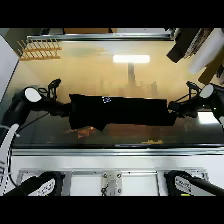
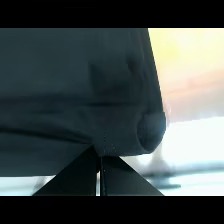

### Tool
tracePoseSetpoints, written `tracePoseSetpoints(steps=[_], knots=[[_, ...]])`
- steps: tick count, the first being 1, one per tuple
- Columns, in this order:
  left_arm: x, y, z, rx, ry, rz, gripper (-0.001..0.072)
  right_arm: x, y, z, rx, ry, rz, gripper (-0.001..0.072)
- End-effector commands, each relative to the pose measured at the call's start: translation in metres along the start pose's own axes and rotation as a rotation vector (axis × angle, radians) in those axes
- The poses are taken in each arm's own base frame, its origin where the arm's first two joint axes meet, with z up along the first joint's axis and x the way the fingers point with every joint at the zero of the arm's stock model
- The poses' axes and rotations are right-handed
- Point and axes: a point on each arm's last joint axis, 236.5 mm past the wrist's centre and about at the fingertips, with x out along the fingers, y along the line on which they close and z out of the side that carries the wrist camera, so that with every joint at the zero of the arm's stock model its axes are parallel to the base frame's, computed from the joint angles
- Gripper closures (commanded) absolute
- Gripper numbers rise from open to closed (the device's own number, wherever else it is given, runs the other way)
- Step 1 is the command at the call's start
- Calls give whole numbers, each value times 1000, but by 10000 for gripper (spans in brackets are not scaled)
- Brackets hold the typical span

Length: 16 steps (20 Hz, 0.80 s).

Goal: Fold the clothes and pants, and hang the long-sleeved shirts on hangers.

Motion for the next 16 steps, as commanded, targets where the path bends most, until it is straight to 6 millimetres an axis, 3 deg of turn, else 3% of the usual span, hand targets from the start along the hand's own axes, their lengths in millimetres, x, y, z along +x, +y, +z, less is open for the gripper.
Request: tracePoseSetpoints(steps=[1,8,9,10,11,12,14,16], knots=[[15,3,45,17,-8,4,698,14,15,35,-25,-27,7,705],[42,8,109,22,-26,-1,693,25,35,90,-10,-197,71,692],[42,8,118,25,-41,-2,452,22,41,101,3,-245,101,665],[40,6,128,27,-58,-4,140,18,49,111,21,-290,136,453],[35,3,137,32,-82,-7,159,12,55,123,44,-339,173,135],[28,-1,146,37,-106,-8,156,5,60,131,59,-373,201,49],[13,-9,154,58,-130,-14,157,-7,53,138,35,-399,202,49],[8,-18,146,78,-95,-20,158,-7,27,126,-5,-339,171,49]])
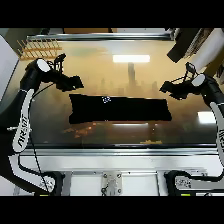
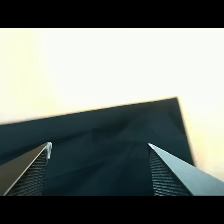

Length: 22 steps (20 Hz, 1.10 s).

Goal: Fold the clothes and pants, and hang the long-sleeved shirts on hangers.

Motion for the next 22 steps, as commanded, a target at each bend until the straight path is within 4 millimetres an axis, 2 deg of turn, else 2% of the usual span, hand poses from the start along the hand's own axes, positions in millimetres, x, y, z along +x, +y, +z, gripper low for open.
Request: tracePoseSetpoints(steps=[1,2,3,6,8,12,15,19,20,21,22], knots=[[-7,-15,-4,30,36,-12,189,-12,-30,-5,-60,57,-2,49],[-3,-21,-11,40,59,-16,491,-14,-49,-17,-75,116,-11,49],[3,-26,-17,49,76,-19,702,-16,-68,-28,-67,166,-17,48],[29,-50,-42,88,135,-32,697,-12,-119,-53,55,241,-24,48],[46,-68,-61,122,171,-40,697,-2,-126,-68,116,275,59,49],[72,-104,-83,156,180,-52,697,30,-105,-87,168,351,211,53],[79,-129,-79,195,126,-70,697,52,-75,-94,182,383,293,55],[83,-144,-75,200,85,-84,697,75,-42,-96,161,372,319,61],[84,-150,-75,195,79,-101,697,79,-37,-95,146,363,313,175],[83,-154,-71,182,62,-118,697,81,-33,-95,135,358,310,420],[83,-159,-68,168,50,-136,697,82,-30,-95,126,356,309,609]])
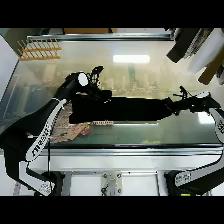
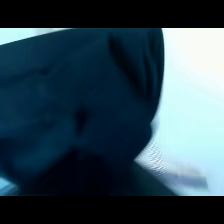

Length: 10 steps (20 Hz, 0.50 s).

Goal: Fold the clothes and pants, and hang the long-sleeved shirts on hangers.

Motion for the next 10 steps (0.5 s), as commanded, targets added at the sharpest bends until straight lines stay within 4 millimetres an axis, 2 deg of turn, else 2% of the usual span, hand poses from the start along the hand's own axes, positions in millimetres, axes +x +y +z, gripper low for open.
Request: tracePoseSetpoints(steps=[1,2,4,7,8,10], knots=[[2,-14,14,-25,-65,-44,697,12,15,4,-26,-19,8,640],[1,-15,18,-31,-80,-49,697,7,15,4,-40,-22,-4,702],[2,-15,22,-33,-96,-50,697,-16,14,4,-96,-21,-57,705],[17,-13,17,-46,-74,-53,697,-69,13,2,-169,7,-223,705],[29,-16,13,-63,-55,-70,698,-88,20,4,-192,8,-266,705],[52,-23,7,-106,-18,-116,698,-116,49,8,-228,-5,-290,705]])
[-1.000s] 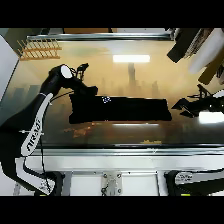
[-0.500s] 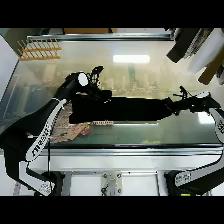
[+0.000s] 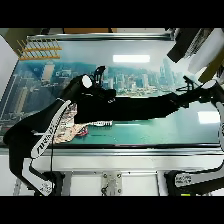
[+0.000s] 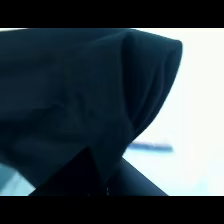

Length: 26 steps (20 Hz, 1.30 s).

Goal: Fold the clothes and pants, and hang the long-sleeved shirts on hangers.

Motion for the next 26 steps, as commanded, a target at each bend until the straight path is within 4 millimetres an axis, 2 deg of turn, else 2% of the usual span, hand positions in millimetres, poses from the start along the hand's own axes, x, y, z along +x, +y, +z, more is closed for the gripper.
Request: tracePoseSetpoints(steps=[1,4,6,8,12,17,19,21,26], knots=[[36,-13,-8,-54,50,-72,697,-58,23,4,-52,17,-100,705],[66,-39,-12,2,115,-102,698,-84,76,12,-134,0,-90,705],[81,-58,-14,49,145,-123,697,-93,110,15,-198,-16,-84,705],[94,-73,-18,87,165,-138,697,-97,135,16,-253,-34,-98,705],[115,-87,-29,127,206,-151,698,-97,176,12,-345,-58,-112,705],[122,-81,-35,113,213,-142,698,-87,205,3,-397,-53,-92,705],[112,-76,-25,108,196,-136,698,-83,215,0,-405,-54,-83,705],[91,-61,-1,114,141,-105,698,-79,228,-2,-401,-66,-68,705],[8,16,75,41,-28,-14,698,-57,289,-14,-417,-103,27,706]])
